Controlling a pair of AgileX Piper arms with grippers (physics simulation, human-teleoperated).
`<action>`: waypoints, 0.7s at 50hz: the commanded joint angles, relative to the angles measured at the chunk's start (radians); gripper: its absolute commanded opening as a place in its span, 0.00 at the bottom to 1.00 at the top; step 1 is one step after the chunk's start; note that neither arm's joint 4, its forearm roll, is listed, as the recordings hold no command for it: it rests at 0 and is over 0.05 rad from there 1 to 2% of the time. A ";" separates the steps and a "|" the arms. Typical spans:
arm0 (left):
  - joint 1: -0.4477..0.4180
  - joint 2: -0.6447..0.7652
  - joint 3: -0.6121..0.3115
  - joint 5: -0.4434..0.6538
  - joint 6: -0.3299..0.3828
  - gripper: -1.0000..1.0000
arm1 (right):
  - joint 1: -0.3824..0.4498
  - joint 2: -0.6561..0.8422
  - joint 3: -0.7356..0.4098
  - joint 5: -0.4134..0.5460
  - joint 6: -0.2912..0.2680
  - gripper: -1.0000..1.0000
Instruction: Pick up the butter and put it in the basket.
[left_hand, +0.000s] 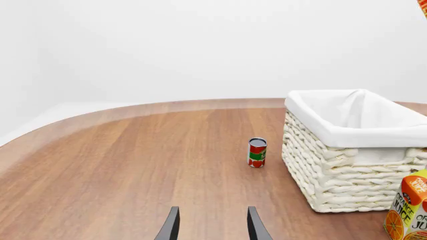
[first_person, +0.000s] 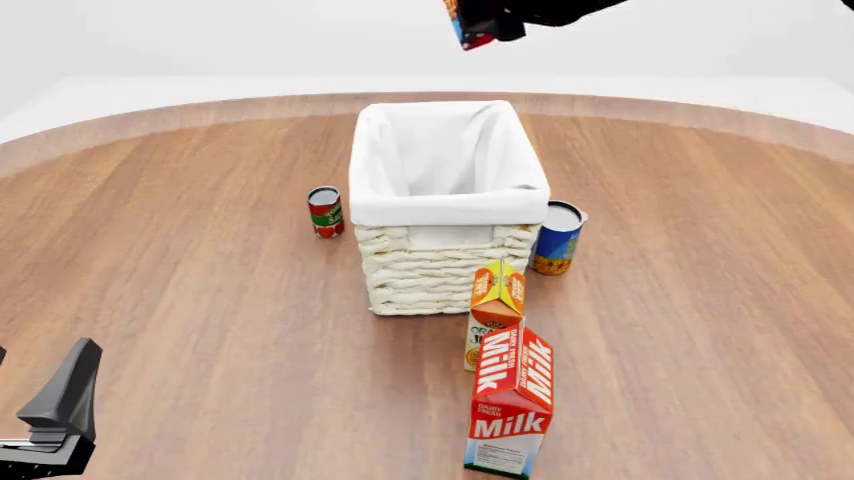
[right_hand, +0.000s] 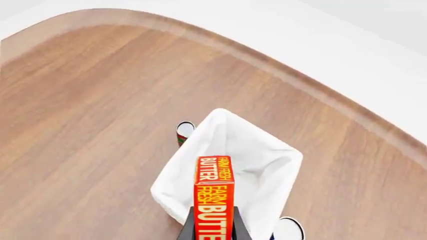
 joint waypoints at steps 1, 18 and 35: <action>0.000 0.000 0.000 0.000 0.000 1.00 | 0.028 0.026 0.059 -0.058 0.016 0.00; 0.000 0.000 0.000 0.000 0.000 1.00 | 0.033 0.064 0.081 -0.096 0.017 0.00; 0.000 0.000 0.000 0.000 0.000 1.00 | 0.030 0.139 -0.014 -0.091 0.024 0.00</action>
